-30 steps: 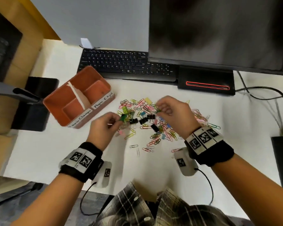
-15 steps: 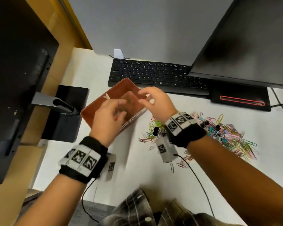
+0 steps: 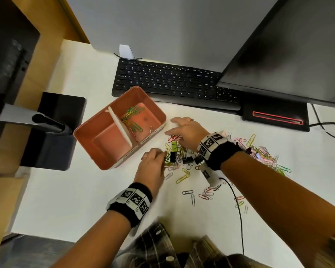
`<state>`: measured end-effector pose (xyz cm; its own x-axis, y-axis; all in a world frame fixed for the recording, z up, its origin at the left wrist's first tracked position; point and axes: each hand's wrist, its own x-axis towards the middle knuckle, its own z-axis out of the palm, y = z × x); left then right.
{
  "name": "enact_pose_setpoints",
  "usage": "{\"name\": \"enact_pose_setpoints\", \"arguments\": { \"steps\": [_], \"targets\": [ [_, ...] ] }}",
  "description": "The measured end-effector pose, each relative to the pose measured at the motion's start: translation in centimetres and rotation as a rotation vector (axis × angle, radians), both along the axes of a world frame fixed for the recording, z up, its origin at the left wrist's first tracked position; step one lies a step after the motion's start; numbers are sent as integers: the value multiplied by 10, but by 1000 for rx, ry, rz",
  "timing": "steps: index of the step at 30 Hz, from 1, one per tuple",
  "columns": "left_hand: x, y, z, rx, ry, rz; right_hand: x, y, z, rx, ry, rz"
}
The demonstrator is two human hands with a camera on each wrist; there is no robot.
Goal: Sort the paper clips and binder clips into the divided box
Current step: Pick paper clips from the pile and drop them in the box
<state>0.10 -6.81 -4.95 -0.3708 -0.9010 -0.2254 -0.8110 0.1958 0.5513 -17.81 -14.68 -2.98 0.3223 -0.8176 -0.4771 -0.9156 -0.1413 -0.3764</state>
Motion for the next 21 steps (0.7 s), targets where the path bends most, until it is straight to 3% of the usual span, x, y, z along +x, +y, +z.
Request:
{"name": "enact_pose_setpoints", "arguments": {
  "steps": [6,14,21],
  "targets": [
    [0,-6,-9,16,60,40,-5,8,-4,2,-134,13],
    [-6,-5,-9,21,-44,6,-6,19,-6,78,-86,-187],
    [-6,-10,-7,54,-138,-65,-13,30,-4,73,-37,-243]
  ]
}}
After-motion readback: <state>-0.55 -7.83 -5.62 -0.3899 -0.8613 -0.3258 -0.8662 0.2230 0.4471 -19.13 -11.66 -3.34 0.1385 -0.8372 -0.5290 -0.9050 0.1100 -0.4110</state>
